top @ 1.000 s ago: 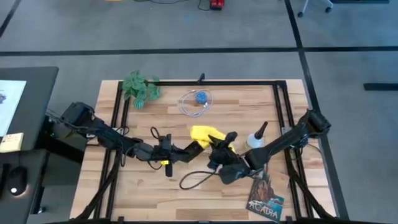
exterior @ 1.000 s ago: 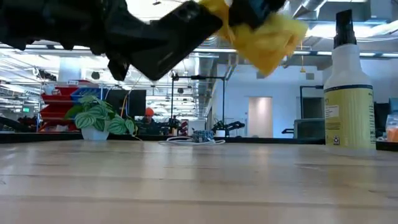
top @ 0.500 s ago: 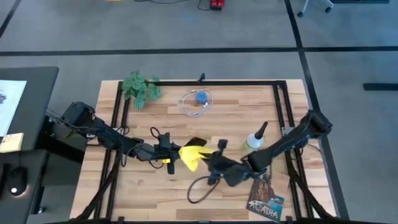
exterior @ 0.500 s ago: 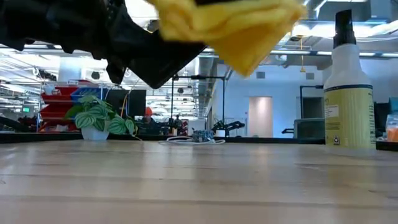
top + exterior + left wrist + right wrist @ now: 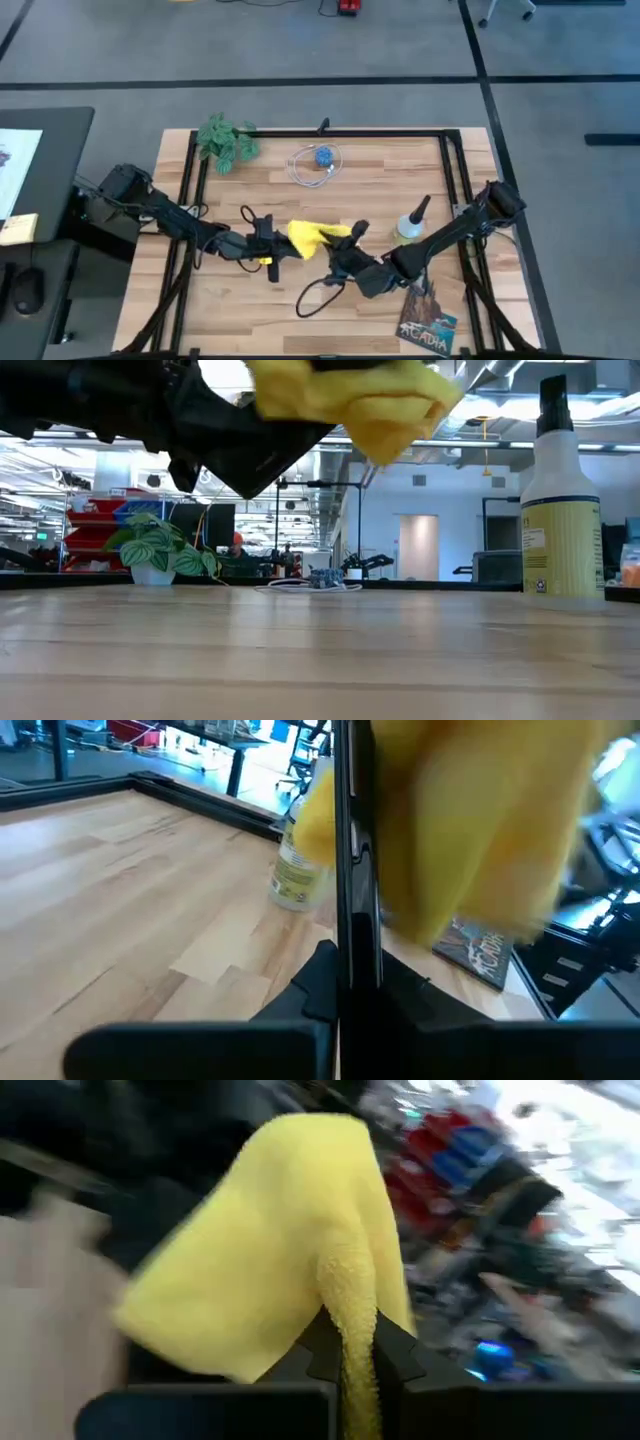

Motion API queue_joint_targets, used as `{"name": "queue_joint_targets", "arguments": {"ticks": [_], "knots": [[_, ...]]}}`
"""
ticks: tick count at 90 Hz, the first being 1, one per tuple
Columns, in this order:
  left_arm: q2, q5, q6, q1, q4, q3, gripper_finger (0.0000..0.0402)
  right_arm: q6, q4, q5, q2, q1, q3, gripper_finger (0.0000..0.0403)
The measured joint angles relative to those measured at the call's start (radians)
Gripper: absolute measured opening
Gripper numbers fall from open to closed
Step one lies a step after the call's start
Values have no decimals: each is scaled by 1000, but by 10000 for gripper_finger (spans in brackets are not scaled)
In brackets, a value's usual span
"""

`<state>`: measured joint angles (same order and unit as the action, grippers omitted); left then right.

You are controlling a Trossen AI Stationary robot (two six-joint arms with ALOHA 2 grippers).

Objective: Apply microfiber cloth
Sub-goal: Wipe the front of the cellphone using a microfiber cloth

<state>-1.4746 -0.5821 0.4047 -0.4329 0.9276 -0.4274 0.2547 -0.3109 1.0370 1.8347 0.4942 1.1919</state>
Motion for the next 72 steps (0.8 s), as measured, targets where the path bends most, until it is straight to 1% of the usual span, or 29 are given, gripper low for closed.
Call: {"name": "queue_joint_targets", "arguments": {"ticks": [6,17,23,38,44,52,64,72], "knots": [[0,0,-1,0,19,0,10,-7,0,-45,29,-4,0,0],[0,-3,-1,0,11,0,10,32,-10,-35,62,-6,0,0],[0,-5,0,0,13,0,10,66,-17,34,69,-5,16,0],[0,-9,0,1,9,0,10,234,-31,299,67,15,86,0],[0,-8,0,1,7,0,10,284,-30,349,64,17,109,0],[0,-6,0,1,11,0,10,287,-30,330,63,24,121,0],[0,-6,0,1,17,0,10,182,-15,182,85,16,120,0],[0,-4,-1,1,30,0,10,151,-12,125,124,4,120,0]]}}
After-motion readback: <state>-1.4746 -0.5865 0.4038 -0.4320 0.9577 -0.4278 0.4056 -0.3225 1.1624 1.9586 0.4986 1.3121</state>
